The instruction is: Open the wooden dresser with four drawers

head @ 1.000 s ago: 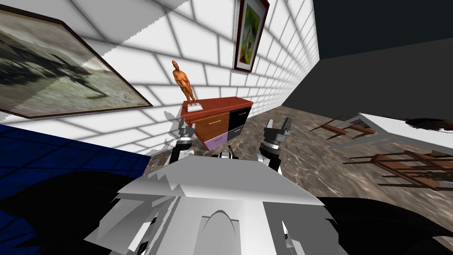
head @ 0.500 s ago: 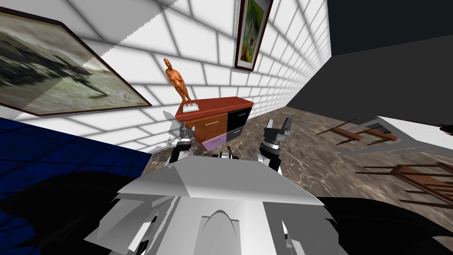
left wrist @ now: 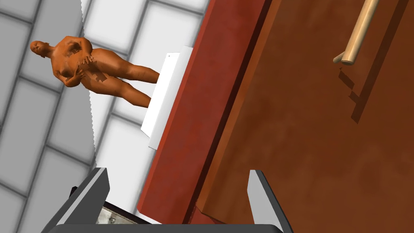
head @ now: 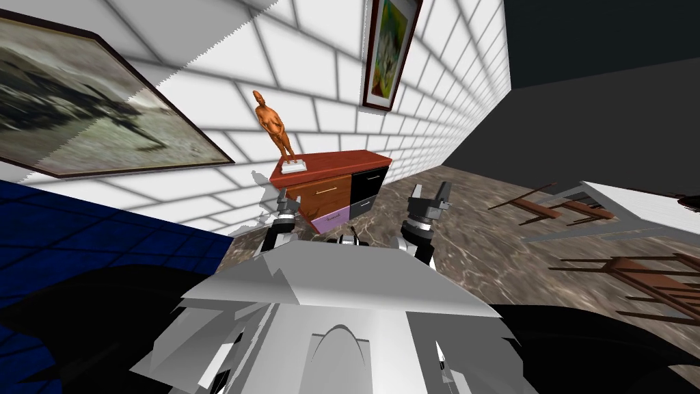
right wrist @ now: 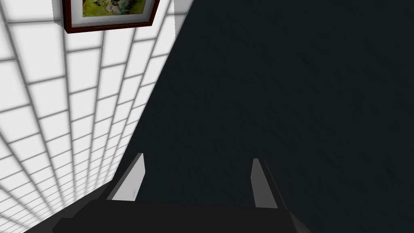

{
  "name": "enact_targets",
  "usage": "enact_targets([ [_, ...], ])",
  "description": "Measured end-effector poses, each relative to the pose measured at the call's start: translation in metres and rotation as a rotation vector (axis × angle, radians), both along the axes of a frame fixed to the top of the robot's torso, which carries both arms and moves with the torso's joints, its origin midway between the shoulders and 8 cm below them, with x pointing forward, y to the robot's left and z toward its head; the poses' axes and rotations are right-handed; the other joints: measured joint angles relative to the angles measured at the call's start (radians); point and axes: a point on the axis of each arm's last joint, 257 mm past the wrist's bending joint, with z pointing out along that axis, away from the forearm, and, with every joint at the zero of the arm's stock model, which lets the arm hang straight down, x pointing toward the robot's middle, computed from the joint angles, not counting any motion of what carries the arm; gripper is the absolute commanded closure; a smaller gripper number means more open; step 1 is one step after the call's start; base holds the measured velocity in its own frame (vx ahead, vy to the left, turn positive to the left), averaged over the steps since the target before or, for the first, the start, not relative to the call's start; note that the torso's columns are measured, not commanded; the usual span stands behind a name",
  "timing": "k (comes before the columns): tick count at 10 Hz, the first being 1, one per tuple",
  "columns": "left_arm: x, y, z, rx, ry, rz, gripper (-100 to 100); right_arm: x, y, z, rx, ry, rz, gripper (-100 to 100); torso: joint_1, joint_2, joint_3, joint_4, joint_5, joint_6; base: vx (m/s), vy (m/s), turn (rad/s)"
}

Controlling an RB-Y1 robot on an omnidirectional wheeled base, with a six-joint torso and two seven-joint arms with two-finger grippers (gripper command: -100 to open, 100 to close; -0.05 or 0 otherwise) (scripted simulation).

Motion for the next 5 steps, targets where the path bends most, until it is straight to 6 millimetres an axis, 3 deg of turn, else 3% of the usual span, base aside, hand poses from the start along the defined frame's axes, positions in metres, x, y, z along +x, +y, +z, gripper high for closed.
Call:
enact_targets([
  [5, 0.0003, 0.0007, -0.0007, -0.001, 0.002, 0.001, -100, 0.0000, 0.0000, 0.0000, 0.000, 0.000, 0.000, 0, 0.000, 0.000, 0.000, 0.000, 0.000, 0.000, -0.003, -0.024, 0.007],
])
